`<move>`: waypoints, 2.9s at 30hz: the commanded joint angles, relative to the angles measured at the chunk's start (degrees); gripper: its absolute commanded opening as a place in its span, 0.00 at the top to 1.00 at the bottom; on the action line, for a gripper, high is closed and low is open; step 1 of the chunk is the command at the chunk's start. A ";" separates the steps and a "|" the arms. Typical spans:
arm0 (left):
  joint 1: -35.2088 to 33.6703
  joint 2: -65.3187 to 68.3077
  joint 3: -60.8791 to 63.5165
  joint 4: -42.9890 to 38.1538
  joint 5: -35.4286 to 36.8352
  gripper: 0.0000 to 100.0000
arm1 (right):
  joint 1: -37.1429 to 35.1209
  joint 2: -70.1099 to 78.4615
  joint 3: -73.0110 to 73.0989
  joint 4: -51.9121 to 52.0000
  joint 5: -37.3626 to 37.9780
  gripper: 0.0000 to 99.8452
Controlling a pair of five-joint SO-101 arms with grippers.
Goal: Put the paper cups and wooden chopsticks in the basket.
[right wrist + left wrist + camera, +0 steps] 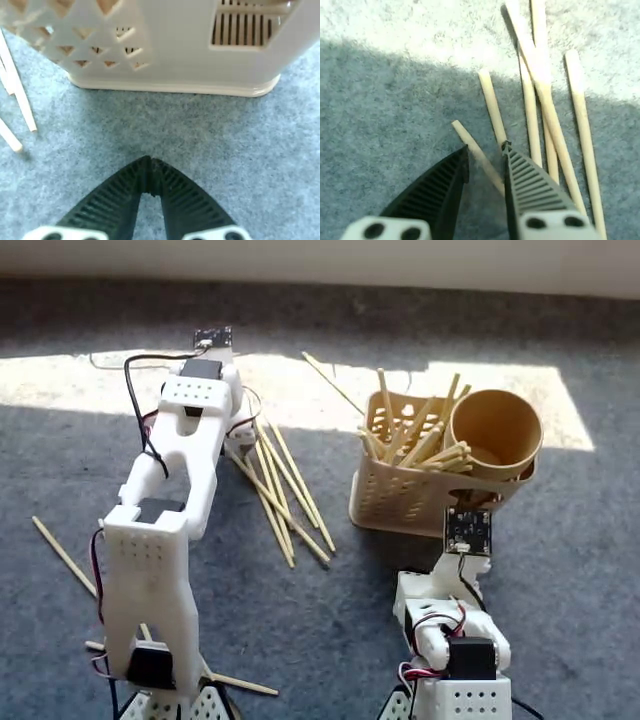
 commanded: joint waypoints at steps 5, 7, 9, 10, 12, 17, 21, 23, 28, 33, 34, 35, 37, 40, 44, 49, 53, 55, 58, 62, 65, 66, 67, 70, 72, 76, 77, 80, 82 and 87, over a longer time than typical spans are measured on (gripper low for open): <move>0.40 -0.31 -1.71 0.35 0.26 0.93 | -0.40 -0.13 5.85 0.40 0.53 0.99; 0.40 -0.31 -1.63 0.35 0.26 0.93 | -0.40 -0.13 5.85 0.40 0.53 0.99; 0.31 -0.40 -1.63 0.62 0.26 0.93 | -0.40 -0.13 5.85 0.40 0.53 0.99; 0.31 -0.40 -1.80 1.41 0.26 0.92 | -0.40 -0.13 5.85 0.40 0.53 0.99; 0.31 -0.40 -1.89 2.29 0.44 0.90 | -0.40 -0.13 5.85 0.40 0.53 0.99; 0.75 -0.13 -1.45 2.37 0.53 0.88 | -0.40 -0.13 5.85 0.40 0.53 0.99; 0.92 -0.04 -1.36 2.37 0.53 0.90 | -0.40 -0.13 5.85 0.40 0.53 0.99; 0.92 1.27 -1.71 2.37 0.62 0.91 | -0.40 -0.13 5.85 0.40 0.53 0.99; 1.36 5.05 -4.26 2.37 0.62 0.97 | -0.40 -0.13 5.85 0.40 0.53 0.99; 1.63 5.49 -6.64 5.63 0.53 1.00 | -0.40 -0.13 5.85 0.40 0.53 0.99; 1.63 5.32 -6.99 6.59 0.53 1.00 | -0.40 -0.13 5.85 0.40 0.53 0.99; 1.63 5.32 -7.60 7.65 0.53 1.00 | -0.40 -0.13 5.85 0.40 0.53 0.99; 1.45 5.32 -9.45 10.02 0.35 1.00 | -0.40 -0.13 5.85 0.40 0.53 0.99; 1.19 5.32 -12.62 13.63 0.18 1.00 | -0.40 -0.13 5.85 0.40 0.53 0.99; 0.57 5.32 -15.60 17.05 0.18 1.00 | -0.40 -0.13 5.85 0.40 0.53 0.99; 0.48 5.23 -17.63 19.16 0.09 1.00 | -0.40 -0.13 5.85 0.40 0.53 0.99; 0.48 5.05 -17.89 19.69 0.09 1.00 | -0.40 -0.13 5.85 0.40 0.53 0.99; 0.48 4.00 -17.63 19.78 0.09 1.00 | -0.40 -0.13 5.85 0.40 0.53 0.99; 0.40 1.10 -16.22 20.31 0.00 1.00 | -0.40 -0.13 5.85 0.40 0.53 0.99; -0.40 -4.00 -11.65 20.22 0.00 1.00 | -0.40 -0.13 5.85 0.40 0.53 0.99; -0.40 -8.40 -7.60 19.87 0.00 1.00 | -0.40 -0.13 5.85 0.40 0.53 0.99; -0.31 -9.98 -5.85 19.08 0.00 1.00 | -0.40 -0.13 5.85 0.40 0.53 0.99; -0.22 -11.65 -3.74 17.93 0.00 1.00 | -0.40 -0.13 5.85 0.40 0.53 0.99; -0.04 -17.71 3.65 12.84 0.00 1.00 | -0.40 -0.13 5.85 0.40 0.53 0.99; -0.04 -22.29 9.01 9.14 0.00 1.00 | -0.40 -0.13 5.85 0.40 0.53 0.99; 0.13 -31.52 18.77 2.55 0.09 1.00 | -0.40 -0.13 5.85 0.40 0.53 0.99; 0.66 -33.89 20.97 1.14 0.09 1.00 | -0.40 -0.13 5.85 0.40 0.53 0.99; 2.24 -40.31 25.54 -1.49 0.09 1.00 | -0.40 -0.13 5.85 0.40 0.53 0.99; 3.65 -44.53 26.95 -1.85 0.09 1.00 | -0.40 -0.13 5.85 0.40 0.53 0.99; 8.48 -53.93 26.77 -2.11 0.09 1.00 | -0.40 -0.13 5.85 0.40 0.53 0.99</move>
